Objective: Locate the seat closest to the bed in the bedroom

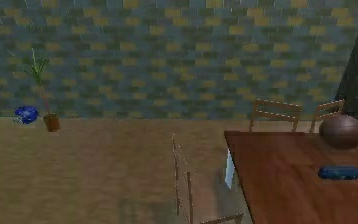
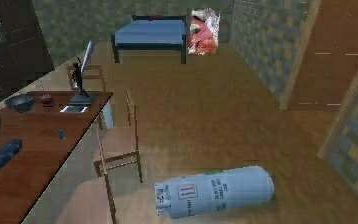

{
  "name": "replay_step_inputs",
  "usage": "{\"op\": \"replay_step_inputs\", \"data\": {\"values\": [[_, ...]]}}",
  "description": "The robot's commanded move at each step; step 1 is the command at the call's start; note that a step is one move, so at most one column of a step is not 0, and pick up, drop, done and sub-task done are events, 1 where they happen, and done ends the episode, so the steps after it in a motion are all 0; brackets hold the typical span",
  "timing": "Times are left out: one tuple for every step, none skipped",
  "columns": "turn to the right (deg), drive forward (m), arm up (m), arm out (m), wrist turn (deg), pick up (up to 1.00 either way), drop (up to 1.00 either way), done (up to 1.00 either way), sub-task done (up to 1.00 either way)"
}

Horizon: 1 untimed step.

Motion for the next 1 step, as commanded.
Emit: {"op": "replay_step_inputs", "data": {"values": [[-42.0,0.0,0.0,0.0,0.0,0.0,0.0,0.0,0.0]]}}
